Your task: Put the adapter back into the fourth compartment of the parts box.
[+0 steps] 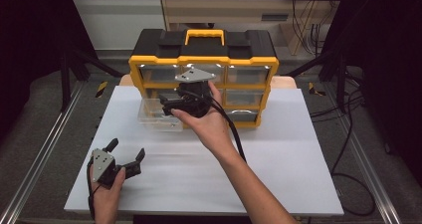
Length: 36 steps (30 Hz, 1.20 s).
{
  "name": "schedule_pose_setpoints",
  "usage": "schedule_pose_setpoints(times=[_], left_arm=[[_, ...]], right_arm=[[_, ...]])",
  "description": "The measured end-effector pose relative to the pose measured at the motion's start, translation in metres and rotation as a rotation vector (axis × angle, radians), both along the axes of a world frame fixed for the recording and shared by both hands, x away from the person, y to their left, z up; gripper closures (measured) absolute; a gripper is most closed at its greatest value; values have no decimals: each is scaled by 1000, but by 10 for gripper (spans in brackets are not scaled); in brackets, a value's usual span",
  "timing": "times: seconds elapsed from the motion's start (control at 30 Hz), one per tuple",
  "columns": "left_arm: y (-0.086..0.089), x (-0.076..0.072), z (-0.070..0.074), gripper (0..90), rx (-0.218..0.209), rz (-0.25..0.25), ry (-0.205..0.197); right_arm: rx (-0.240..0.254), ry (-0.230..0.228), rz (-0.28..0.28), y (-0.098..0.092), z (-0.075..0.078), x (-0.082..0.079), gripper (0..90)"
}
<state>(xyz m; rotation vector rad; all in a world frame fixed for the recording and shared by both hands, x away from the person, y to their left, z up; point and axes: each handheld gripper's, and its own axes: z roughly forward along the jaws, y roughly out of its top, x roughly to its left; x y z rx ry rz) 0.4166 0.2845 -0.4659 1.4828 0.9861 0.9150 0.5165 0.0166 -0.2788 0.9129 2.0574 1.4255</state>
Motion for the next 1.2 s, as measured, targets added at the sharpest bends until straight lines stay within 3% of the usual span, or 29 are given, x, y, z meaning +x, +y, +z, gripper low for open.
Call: schedule_pose_setpoints(times=[0.2,1.2], left_arm=[[0,0,0,15,-1,1,0],[-1,0,0,15,2,-4,2]], right_arm=[[19,-31,-6,-2,1,-1,62],[10,-27,18,-17,3,-4,45]])
